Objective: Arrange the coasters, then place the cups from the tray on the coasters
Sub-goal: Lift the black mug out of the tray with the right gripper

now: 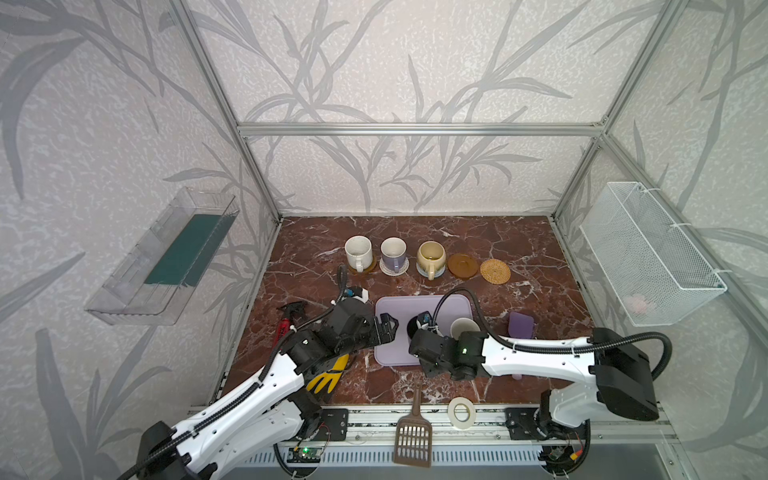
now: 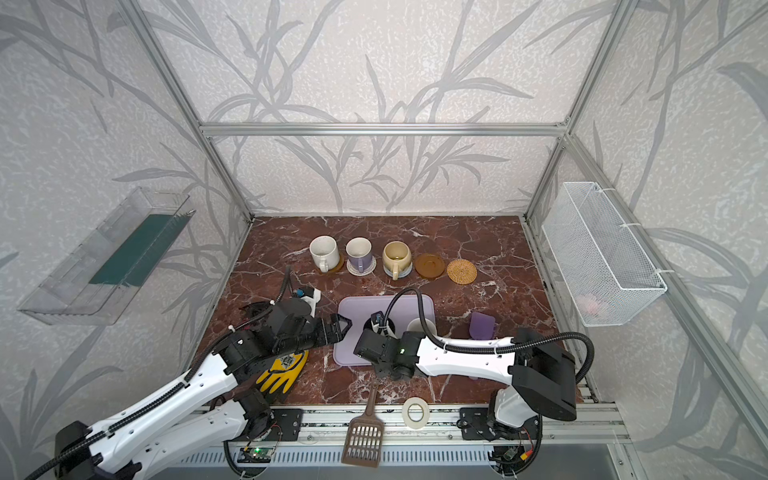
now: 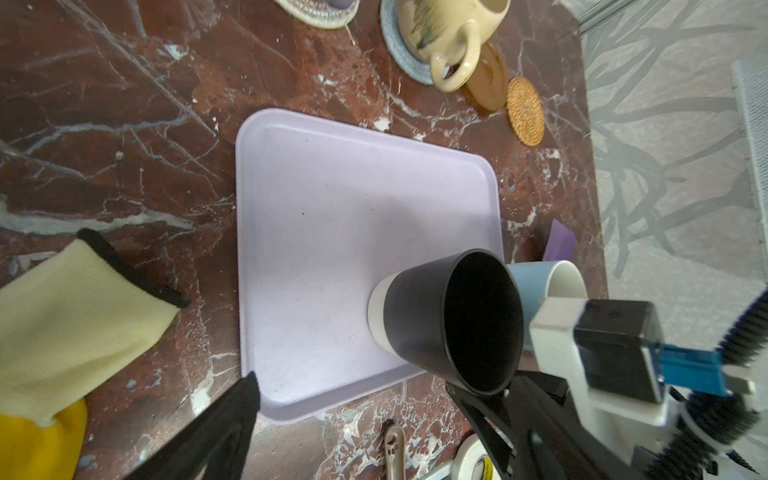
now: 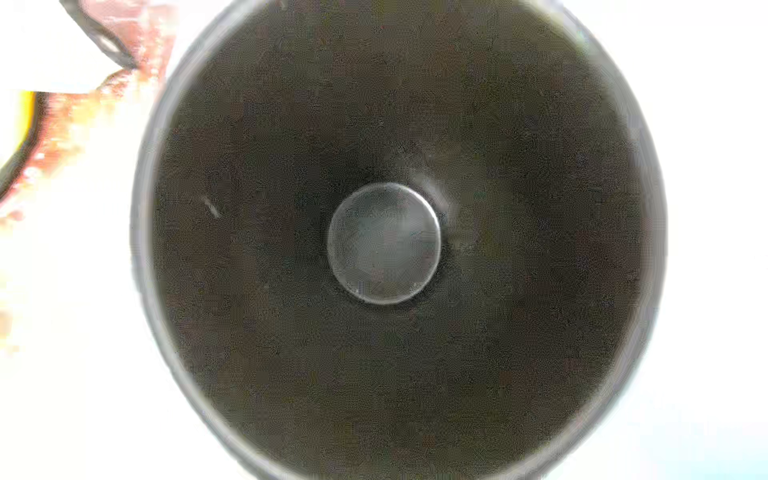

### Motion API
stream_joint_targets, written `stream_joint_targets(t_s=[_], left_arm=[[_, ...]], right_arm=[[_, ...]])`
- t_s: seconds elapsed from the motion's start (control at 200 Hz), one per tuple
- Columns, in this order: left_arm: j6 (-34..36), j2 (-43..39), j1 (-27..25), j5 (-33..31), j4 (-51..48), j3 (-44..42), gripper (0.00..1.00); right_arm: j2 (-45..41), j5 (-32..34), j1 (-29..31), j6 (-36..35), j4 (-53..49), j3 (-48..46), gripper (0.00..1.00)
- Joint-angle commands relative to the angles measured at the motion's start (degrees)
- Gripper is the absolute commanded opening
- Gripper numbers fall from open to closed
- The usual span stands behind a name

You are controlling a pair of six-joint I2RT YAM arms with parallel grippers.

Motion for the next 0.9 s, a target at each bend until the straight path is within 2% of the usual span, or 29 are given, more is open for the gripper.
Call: stream_joint_targets(t_s=[0.0,0.215,0.46,0.685,0.895], left_arm=[[1.5,-3.4,0.5,-2.9,0.8,0.2,0.99],[3.3,-6.0,0.5,-4.8,-2.2,2.8,0.99],[1.8,-11.6,0.5,-5.0,2.6,0.4,1.0],[2.5,-13.2,0.4,-3.8,6.4,0.6,0.99],[6.4,-13.7,0.5,-5.4,2.2,4.8,0.99]], right_arm=[[-3.5,1.6,0.3,-2.3,3.8,0.2,0.0],[-6.7,2.2,0.3,-7.1,4.7,1.7,0.0],[-9.6,1.9,-0.6,-12.7,3.2,5.4,0.0],[-11.0,-0.6,-3.9,-15.2,1.4,8.8,0.0],[-13.7,-1.4,-7.7,-19.1,-3.3,12.4,0.0]])
